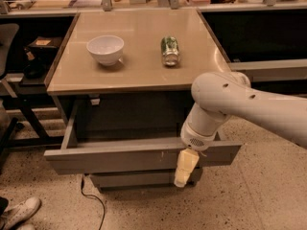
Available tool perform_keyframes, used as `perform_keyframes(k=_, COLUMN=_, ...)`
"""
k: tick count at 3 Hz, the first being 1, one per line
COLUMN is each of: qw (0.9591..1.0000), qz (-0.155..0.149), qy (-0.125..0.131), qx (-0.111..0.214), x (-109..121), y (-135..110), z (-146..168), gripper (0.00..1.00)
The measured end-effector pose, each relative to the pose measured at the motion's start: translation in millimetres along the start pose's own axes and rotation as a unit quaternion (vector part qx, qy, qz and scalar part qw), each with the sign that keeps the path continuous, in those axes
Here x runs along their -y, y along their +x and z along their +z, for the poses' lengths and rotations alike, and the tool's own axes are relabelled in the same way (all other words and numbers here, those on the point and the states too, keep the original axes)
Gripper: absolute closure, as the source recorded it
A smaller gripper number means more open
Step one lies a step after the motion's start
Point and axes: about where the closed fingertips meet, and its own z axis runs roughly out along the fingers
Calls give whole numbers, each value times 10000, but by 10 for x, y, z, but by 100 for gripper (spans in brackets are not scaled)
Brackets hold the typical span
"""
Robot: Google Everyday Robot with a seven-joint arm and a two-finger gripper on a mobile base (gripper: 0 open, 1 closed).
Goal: Open top drawer
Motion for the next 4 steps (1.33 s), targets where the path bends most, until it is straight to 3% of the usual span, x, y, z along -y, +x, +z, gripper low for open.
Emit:
perform_keyframes(k=2, qw=9979, qz=204, qy=-406, qx=-456, x=-108, y=178, z=233, gripper=0)
perform_keyframes(k=4, qw=9946, qz=443, qy=-643, qx=-690, x=-496, y=527, z=-5, gripper=0)
